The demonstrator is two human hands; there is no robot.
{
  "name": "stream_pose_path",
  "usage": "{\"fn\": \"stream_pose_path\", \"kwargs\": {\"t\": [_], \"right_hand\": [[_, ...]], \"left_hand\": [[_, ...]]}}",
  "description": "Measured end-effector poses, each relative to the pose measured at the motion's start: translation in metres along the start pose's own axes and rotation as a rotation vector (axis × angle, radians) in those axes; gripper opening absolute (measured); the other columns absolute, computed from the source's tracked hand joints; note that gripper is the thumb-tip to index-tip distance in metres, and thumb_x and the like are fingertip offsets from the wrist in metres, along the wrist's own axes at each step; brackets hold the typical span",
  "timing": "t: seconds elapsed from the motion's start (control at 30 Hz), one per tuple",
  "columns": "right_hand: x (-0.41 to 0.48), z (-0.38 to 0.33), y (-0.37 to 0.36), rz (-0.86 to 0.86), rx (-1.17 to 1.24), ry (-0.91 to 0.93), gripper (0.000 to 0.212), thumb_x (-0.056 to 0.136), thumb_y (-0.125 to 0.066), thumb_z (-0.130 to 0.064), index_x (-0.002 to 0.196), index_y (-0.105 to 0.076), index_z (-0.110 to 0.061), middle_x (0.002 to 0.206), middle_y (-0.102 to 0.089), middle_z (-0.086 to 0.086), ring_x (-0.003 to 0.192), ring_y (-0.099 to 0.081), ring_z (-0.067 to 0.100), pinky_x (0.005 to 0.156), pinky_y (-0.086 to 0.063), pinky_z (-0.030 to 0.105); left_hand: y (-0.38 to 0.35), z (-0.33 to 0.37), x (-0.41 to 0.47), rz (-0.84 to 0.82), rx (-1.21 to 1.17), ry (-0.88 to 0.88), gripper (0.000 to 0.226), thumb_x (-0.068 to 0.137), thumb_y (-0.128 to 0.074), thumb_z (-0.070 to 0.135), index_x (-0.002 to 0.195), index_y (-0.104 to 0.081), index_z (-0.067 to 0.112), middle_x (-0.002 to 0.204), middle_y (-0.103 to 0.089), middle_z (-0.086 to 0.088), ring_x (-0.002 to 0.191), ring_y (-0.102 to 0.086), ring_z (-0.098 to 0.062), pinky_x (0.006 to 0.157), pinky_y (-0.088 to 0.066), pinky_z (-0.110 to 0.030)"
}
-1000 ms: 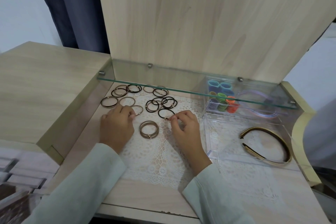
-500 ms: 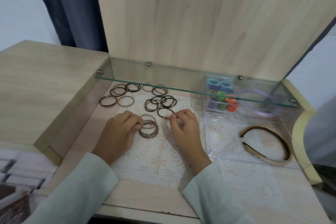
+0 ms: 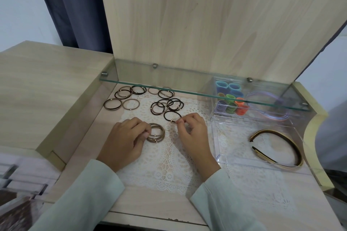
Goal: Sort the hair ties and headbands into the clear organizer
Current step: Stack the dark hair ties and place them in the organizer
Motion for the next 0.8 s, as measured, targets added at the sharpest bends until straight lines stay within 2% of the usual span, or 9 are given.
{"fn": "stream_pose_path", "kwargs": {"t": [0.23,0.4,0.47,0.53,0.6,0.7,0.8], "right_hand": [[0.000,0.000,-0.001,-0.004,-0.002,-0.004,0.025,0.087,-0.053,-0.028,0.084,-0.072,-0.011,0.086,-0.056,-0.009,0.095,-0.052,0.015,0.082,-0.035,0.013],[-0.001,0.000,-0.002,-0.001,-0.053,0.003,0.026,0.087,-0.052,-0.029,0.086,-0.072,-0.012,0.088,-0.058,-0.006,0.095,-0.049,0.014,0.083,-0.030,0.007],[0.000,-0.002,-0.005,-0.004,-0.135,0.040,0.020,0.088,-0.055,-0.025,0.088,-0.071,-0.013,0.090,-0.057,-0.006,0.094,-0.047,0.015,0.084,-0.035,0.016],[0.002,-0.003,-0.010,0.015,-0.265,0.100,0.018,0.087,-0.055,-0.026,0.090,-0.071,-0.017,0.090,-0.058,-0.006,0.091,-0.047,0.016,0.079,-0.042,0.031],[0.006,-0.004,-0.013,0.047,-0.380,0.133,0.018,0.086,-0.056,-0.029,0.092,-0.072,-0.021,0.091,-0.059,-0.005,0.088,-0.048,0.017,0.075,-0.044,0.038],[0.019,-0.006,-0.018,0.044,-0.465,0.168,0.017,0.087,-0.062,-0.027,0.101,-0.073,-0.026,0.096,-0.058,-0.002,0.091,-0.049,0.022,0.076,-0.043,0.038],[0.031,-0.013,-0.025,-0.021,-0.495,0.236,0.021,0.085,-0.067,-0.023,0.105,-0.073,-0.025,0.098,-0.057,0.003,0.092,-0.049,0.025,0.076,-0.044,0.038]], "left_hand": [[0.000,0.003,-0.001,-0.024,-0.027,0.007,0.010,0.087,-0.051,0.026,0.088,-0.061,0.026,0.086,-0.055,0.014,0.072,-0.052,-0.009,0.062,-0.046,-0.034],[0.006,0.006,0.002,0.027,-0.067,0.050,0.013,0.085,-0.051,0.027,0.090,-0.063,0.024,0.088,-0.058,0.014,0.077,-0.058,-0.010,0.065,-0.048,-0.037],[0.006,0.005,0.004,0.071,-0.061,0.097,0.018,0.085,-0.050,0.028,0.095,-0.063,0.023,0.093,-0.060,0.014,0.081,-0.059,-0.011,0.070,-0.048,-0.038],[0.005,0.000,0.004,0.106,-0.035,0.165,0.024,0.086,-0.049,0.030,0.103,-0.063,0.021,0.101,-0.062,0.011,0.089,-0.061,-0.014,0.078,-0.050,-0.041],[0.001,-0.006,0.004,0.105,0.024,0.267,0.032,0.088,-0.045,0.032,0.111,-0.063,0.019,0.110,-0.063,0.005,0.101,-0.062,-0.020,0.086,-0.049,-0.045],[-0.004,-0.013,0.002,0.040,0.146,0.425,0.048,0.089,-0.035,0.036,0.125,-0.061,0.018,0.133,-0.058,-0.006,0.126,-0.052,-0.027,0.103,-0.040,-0.049],[-0.008,-0.013,0.002,-0.072,0.197,0.490,0.058,0.090,-0.030,0.036,0.142,-0.049,0.019,0.153,-0.040,-0.004,0.143,-0.034,-0.026,0.116,-0.023,-0.048]]}}
Point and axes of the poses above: each hand's wrist, its own x-axis towards the middle knuckle, its own y-axis out of the back of the hand, z = x × y, the point moved 3 cm from there along x, towards the middle knuckle
